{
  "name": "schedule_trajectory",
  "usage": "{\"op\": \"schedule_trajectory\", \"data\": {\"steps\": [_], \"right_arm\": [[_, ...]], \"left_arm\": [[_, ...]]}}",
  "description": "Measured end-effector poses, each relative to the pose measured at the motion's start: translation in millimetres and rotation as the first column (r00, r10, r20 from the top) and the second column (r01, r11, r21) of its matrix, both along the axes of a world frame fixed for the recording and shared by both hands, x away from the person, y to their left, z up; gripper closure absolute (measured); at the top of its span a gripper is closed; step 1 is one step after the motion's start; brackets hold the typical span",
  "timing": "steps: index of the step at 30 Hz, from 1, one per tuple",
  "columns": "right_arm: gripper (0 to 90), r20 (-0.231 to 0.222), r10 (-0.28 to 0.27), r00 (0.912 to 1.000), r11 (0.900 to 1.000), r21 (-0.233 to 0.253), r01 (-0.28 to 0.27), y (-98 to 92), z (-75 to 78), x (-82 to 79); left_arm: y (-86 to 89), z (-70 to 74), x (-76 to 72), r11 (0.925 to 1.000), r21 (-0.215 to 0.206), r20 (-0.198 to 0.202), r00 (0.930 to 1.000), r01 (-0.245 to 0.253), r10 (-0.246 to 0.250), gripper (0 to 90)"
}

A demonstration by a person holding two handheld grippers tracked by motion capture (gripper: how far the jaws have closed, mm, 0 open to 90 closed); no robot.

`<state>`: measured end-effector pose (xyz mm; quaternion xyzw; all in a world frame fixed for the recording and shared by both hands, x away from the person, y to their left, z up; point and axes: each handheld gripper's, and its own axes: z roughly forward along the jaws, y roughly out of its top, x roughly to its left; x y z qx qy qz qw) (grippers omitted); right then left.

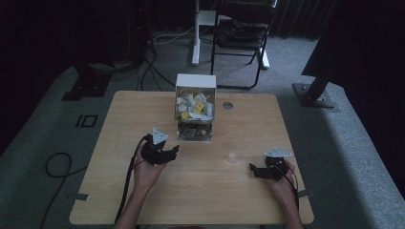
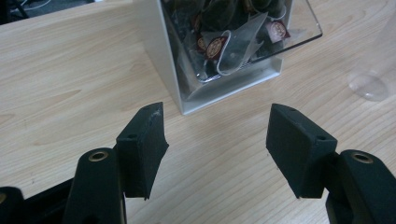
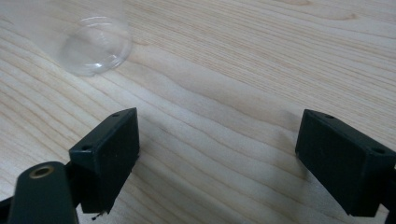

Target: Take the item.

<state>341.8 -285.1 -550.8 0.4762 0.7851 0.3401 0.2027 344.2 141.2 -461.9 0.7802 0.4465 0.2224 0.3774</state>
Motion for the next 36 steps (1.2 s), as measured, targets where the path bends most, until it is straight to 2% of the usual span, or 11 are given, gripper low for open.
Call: {"op": "schedule_trajectory", "data": {"steps": [16, 20, 28, 36], "right_arm": [[13.4, 0.0, 0.0, 1.0, 1.0, 0.0, 0.0, 0.0, 0.0, 0.0], [13.5, 0.0, 0.0, 1.0, 1.0, 0.0, 0.0, 0.0, 0.0, 0.0], [13.5, 0.001, 0.0, 1.0, 1.0, 0.0, 0.0, 0.0, 0.0, 0.0], [13.4, 0.0, 0.0, 1.0, 1.0, 0.0, 0.0, 0.0, 0.0, 0.0]], "left_arm": [[-21.7, 2.7, 7.5, 0.9991, -0.001, 0.01, 0.999, 0.043, -0.043, 40.2], [-28.3, 1.2, 10.5, 0.9981, -0.018, -0.003, 0.9982, 0.059, -0.059, 40.6], [-39.7, -1.9, 15.9, 0.9963, -0.017, -0.008, 0.9964, 0.084, -0.084, 47.1], [-45.3, -6.1, 19.6, 0.9953, -0.019, 0.003, 0.9955, 0.095, -0.095, 48.4]]}}
